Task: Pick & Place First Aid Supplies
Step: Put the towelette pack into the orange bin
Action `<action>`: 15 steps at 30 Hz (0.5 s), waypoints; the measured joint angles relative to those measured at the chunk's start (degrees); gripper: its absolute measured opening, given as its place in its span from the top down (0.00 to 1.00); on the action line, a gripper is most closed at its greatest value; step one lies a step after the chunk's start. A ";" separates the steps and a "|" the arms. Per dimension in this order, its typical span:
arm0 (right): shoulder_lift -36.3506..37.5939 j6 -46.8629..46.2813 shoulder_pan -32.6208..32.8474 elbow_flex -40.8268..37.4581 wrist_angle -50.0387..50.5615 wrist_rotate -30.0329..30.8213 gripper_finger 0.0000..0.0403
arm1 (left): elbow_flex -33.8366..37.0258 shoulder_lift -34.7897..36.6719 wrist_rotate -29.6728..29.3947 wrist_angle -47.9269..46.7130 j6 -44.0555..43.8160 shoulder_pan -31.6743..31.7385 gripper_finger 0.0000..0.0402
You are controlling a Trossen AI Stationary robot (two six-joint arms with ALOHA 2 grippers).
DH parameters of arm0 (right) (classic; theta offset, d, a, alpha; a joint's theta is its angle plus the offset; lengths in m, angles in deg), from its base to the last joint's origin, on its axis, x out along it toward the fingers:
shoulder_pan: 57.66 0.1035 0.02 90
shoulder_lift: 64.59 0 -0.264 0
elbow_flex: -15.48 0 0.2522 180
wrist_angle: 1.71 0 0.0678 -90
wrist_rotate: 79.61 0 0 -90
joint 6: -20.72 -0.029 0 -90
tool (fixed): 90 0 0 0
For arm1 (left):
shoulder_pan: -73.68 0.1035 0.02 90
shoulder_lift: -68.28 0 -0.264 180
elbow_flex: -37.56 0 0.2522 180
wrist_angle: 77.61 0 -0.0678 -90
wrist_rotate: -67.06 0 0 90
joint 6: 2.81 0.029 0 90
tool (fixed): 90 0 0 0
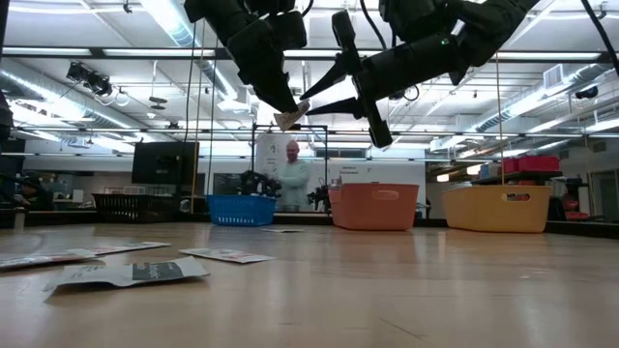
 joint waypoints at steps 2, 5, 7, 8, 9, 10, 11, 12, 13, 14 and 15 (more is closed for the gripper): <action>0.00 -0.01 0.00 -0.01 -0.02 -0.05 0.77 | 0.00 0.00 0.00 0.02 0.04 0.00 0.52; 0.00 -0.02 0.00 0.01 -0.02 -0.28 0.82 | 0.00 0.00 0.00 0.02 0.04 0.00 0.52; 0.00 -0.01 0.00 0.01 -0.02 -0.43 0.85 | 0.00 0.00 0.00 0.02 0.04 0.00 0.52; 0.00 0.00 0.00 -0.01 -0.02 -0.51 0.87 | 0.00 0.00 0.00 0.00 0.04 0.00 0.52; 0.00 0.00 0.00 -0.01 -0.02 -0.64 0.89 | 0.00 0.00 0.00 -0.04 0.04 0.01 0.52; 0.00 0.01 0.00 -0.01 -0.02 -0.64 0.91 | 0.00 0.00 0.00 -0.05 0.04 0.00 0.52; 0.00 0.01 0.00 0.01 0.00 -0.66 0.93 | 0.00 0.00 -0.01 -0.06 0.04 0.00 0.52; 0.00 -0.01 0.00 -0.01 0.00 -0.66 0.95 | 0.00 0.00 0.00 -0.11 0.07 0.02 0.52; 0.00 0.01 0.00 0.01 0.00 -0.66 0.97 | 0.00 0.00 0.00 -0.25 0.09 0.02 0.52; 0.00 0.11 0.00 -0.01 0.04 -0.72 0.98 | 0.00 0.00 0.02 -0.52 0.06 0.02 0.52; 0.00 0.22 0.00 -0.01 0.09 -0.83 0.99 | 0.00 0.00 0.23 -0.97 0.04 0.00 0.51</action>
